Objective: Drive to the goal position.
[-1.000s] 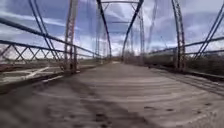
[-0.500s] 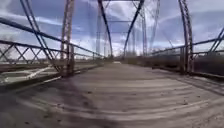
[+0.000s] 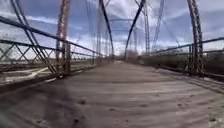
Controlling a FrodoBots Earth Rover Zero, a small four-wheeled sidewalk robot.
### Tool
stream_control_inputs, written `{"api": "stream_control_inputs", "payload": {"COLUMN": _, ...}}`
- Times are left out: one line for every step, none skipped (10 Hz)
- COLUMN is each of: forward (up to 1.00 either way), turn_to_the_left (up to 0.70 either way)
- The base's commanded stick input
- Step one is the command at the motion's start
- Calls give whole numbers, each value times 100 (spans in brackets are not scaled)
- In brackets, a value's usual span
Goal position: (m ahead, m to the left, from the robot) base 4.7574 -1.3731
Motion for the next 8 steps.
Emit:
{"api": "stream_control_inputs", "payload": {"forward": 100, "turn_to_the_left": 1}}
{"api": "stream_control_inputs", "payload": {"forward": 100, "turn_to_the_left": 1}}
{"api": "stream_control_inputs", "payload": {"forward": 100, "turn_to_the_left": 1}}
{"api": "stream_control_inputs", "payload": {"forward": 100, "turn_to_the_left": 14}}
{"api": "stream_control_inputs", "payload": {"forward": 100, "turn_to_the_left": 20}}
{"api": "stream_control_inputs", "payload": {"forward": 100, "turn_to_the_left": 17}}
{"api": "stream_control_inputs", "payload": {"forward": 100, "turn_to_the_left": 7}}
{"api": "stream_control_inputs", "payload": {"forward": 100, "turn_to_the_left": 1}}
